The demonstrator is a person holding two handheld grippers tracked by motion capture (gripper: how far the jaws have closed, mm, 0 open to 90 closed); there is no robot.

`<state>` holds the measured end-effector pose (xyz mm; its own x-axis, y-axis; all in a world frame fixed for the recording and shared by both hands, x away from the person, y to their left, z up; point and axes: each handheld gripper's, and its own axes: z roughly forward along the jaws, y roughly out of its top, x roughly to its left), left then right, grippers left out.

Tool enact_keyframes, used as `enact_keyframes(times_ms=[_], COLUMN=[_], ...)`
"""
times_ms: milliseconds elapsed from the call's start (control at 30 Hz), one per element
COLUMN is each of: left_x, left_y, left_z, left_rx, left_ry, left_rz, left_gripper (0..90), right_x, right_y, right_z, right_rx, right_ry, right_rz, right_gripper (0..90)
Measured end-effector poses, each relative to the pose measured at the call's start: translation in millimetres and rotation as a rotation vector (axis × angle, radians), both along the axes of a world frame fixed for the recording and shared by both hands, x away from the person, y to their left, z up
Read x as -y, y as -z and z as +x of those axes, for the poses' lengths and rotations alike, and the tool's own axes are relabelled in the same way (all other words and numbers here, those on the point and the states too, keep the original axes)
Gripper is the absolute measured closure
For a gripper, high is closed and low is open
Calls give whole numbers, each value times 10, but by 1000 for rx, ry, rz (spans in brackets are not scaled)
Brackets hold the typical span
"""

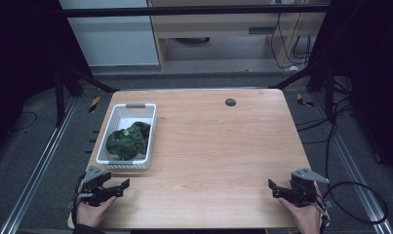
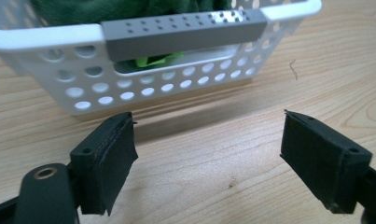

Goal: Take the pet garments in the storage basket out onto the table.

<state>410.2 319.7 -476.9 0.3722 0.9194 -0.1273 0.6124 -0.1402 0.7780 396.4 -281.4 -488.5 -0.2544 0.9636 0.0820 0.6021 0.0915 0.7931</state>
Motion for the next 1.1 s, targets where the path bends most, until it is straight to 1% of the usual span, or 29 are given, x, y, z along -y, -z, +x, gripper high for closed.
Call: enact_keyframes(times_ms=[33, 67, 133, 167, 200, 233, 267, 300, 333, 367, 400, 500, 567, 667, 700, 767, 867, 1000, 1100], left_x=[-14, -16, -25, -25, -27, -28, -26, -28, -34, -37, -44, -56, -67, -68, -73, -78, -85, -98, -91], left_y=[-13, -22, -50, -50, -66, -81, -95, -108, -118, -124, -132, -155, -175, -193, -214, -240, -270, -337, -359], left_z=[-12, -19, -31, -31, -40, -46, -52, -57, -61, -64, -66, -74, -77, -82, -85, -89, -97, -111, -109], left_rx=[2, 2, 4, 4, 8, 14, 19, 21, 25, 23, 25, 30, 34, 39, 44, 51, 58, 75, 77], left_ry=[0, -5, -5, -5, -5, -4, -7, -9, -10, -12, -12, -16, -15, -19, -19, -19, -23, -24, -20], left_rz=[-5, -8, -29, -29, -42, -43, -44, -44, -46, -52, -50, -53, -50, -53, -62, -75, -80, -91, -98], left_gripper=[177, 177, 176, 176, 176, 176, 175, 175, 175, 175, 175, 175, 174, 174, 174, 174, 174, 174, 174], right_x=[-7, -9, -9, -9, -10, -14, -18, -29, -36, -36, -38, -35, -21, -9, -13, -15, -15, -25, -29], right_y=[-2, 1, 3, 3, 2, -2, 0, -3, 3, 3, 4, 4, -1, -7, -7, -6, -5, -4, -4], right_z=[-25, -28, -27, -27, -26, -28, -27, -31, -33, -33, -34, -37, -40, -42, -47, -45, -46, -49, -48], right_rx=[1, 6, 9, 9, 12, 14, 17, 12, 16, 16, 17, 15, 24, 33, 21, 22, 28, 18, 20], right_ry=[-7, -8, -11, -11, -14, -19, -24, -28, -36, -36, -39, -33, -20, -17, -17, -15, -17, -25, -25], right_rz=[7, 0, 0, 0, 4, 13, 12, 18, 0, 0, -5, -2, -4, -2, 7, 0, -3, 4, 3], right_gripper=[95, 95, 92, 92, 89, 88, 87, 86, 83, 83, 82, 82, 85, 86, 86, 86, 86, 81, 80])
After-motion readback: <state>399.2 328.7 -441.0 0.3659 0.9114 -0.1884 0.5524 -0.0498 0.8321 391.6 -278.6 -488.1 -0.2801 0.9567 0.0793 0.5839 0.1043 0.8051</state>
